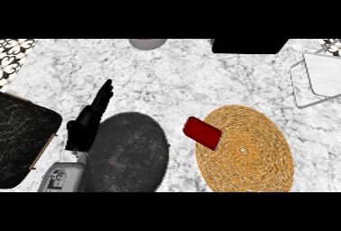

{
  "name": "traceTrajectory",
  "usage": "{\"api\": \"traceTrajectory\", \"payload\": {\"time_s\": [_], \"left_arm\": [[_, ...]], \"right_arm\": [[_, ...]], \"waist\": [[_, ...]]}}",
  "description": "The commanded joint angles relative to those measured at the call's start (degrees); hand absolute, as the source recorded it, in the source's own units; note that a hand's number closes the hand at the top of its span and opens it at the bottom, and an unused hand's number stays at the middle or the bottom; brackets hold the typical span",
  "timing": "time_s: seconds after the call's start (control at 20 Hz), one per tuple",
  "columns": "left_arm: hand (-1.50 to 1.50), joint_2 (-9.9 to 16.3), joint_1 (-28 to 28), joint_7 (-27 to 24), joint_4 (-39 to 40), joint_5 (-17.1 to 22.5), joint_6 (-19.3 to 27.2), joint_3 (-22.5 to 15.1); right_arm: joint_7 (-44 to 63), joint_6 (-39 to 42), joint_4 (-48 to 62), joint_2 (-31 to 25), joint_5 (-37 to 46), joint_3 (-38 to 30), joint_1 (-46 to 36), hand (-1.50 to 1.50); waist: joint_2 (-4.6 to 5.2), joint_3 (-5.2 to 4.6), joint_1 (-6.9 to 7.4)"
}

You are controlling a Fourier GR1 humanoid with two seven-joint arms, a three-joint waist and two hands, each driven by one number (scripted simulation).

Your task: Pick the lemon from the placemat and place it in the tiered shelf

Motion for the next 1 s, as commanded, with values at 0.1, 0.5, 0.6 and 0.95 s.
{"api": "traceTrajectory", "payload": {"time_s": [0.1, 0.5, 0.6, 0.95], "left_arm": [[0.0, 1.06, -0.21, 2.68, -1.87, 1.17, -1.48, 0.65], [0.0, 0.05, 0.87, -2.12, 2.19, -0.46, 0.58, 0.81], [0.0, -0.5, 0.29, -1.51, 1.85, -0.62, 0.63, 0.2], [0.0, 0.0, -0.83, 0.67, 0.06, 0.24, -0.14, 0.67]], "right_arm": [[7.7, -0.66, 4.44, -4.78, 4.62, 1.22, -1.72, -1.5], [-0.04, 0.08, 4.97, -3.92, -8.61, -5.34, -1.46, -1.5], [1.96, 2.05, 1.71, -3.64, -9.35, -3.8, -0.9, -1.5], [0.73, 8.07, 0.51, -6.82, -15.88, -5.05, -3.18, -1.5]], "waist": [[-0.23, 0.09, -0.1], [-0.12, 0.13, -0.3], [-0.28, 0.1, -0.58], [-0.25, 0.11, -0.42]]}}
